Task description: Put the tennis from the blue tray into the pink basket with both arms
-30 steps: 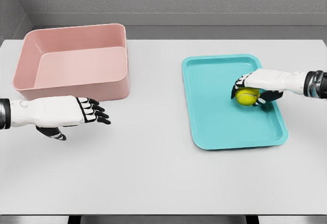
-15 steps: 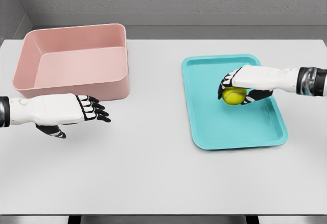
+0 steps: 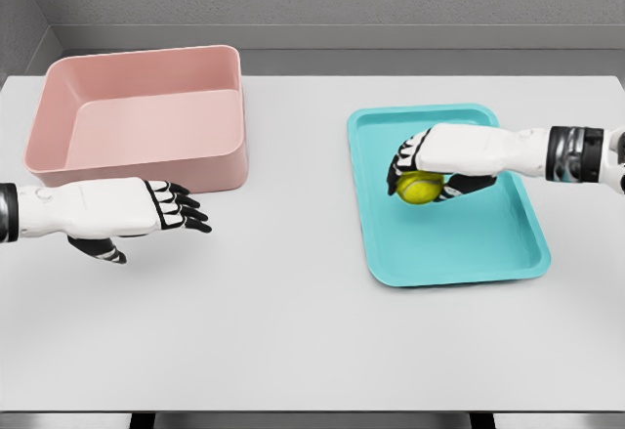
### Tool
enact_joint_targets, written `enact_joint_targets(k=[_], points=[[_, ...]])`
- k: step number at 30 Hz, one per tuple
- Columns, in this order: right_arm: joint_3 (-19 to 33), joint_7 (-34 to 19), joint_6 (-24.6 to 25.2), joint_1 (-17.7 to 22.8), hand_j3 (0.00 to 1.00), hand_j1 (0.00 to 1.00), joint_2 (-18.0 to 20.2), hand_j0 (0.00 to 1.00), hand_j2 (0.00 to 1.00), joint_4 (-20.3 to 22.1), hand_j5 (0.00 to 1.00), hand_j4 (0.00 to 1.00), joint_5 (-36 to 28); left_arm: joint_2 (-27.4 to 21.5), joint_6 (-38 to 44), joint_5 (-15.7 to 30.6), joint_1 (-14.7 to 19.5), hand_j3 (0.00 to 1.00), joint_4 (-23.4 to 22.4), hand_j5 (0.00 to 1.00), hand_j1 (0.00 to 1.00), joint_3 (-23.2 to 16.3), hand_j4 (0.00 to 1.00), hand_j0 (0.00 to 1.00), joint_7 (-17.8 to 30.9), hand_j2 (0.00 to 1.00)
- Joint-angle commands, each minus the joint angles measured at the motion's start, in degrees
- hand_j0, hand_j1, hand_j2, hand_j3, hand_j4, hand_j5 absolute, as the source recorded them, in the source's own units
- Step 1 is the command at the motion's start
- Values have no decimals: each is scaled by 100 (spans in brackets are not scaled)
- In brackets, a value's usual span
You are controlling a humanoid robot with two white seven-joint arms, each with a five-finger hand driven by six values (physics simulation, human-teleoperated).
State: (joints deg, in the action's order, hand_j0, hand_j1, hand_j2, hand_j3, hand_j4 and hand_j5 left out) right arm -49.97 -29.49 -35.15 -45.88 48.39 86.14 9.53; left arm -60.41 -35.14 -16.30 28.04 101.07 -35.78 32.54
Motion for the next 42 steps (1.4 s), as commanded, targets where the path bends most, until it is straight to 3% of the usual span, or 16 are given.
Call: enact_joint_targets(k=[1,24,34,42], points=[[5,-40,15,0,59,59,-128,59,59,26,59,59,-39,-6,14,30,0,100,0,100,100,1,100,100,-2,100],[-214,-400,175,-105,58,58,-1385,58,58,26,58,58,5,-76,14,48,62,100,0,100,100,10,100,100,-2,100],[-768,-400,202,-272,59,59,-1912,59,59,-625,59,59,58,-94,14,57,18,100,0,100,100,10,100,100,-2,100],[-830,-391,210,-351,59,59,-2026,59,59,-748,59,59,58,-375,14,57,-17,100,0,100,100,10,100,100,-2,100]])
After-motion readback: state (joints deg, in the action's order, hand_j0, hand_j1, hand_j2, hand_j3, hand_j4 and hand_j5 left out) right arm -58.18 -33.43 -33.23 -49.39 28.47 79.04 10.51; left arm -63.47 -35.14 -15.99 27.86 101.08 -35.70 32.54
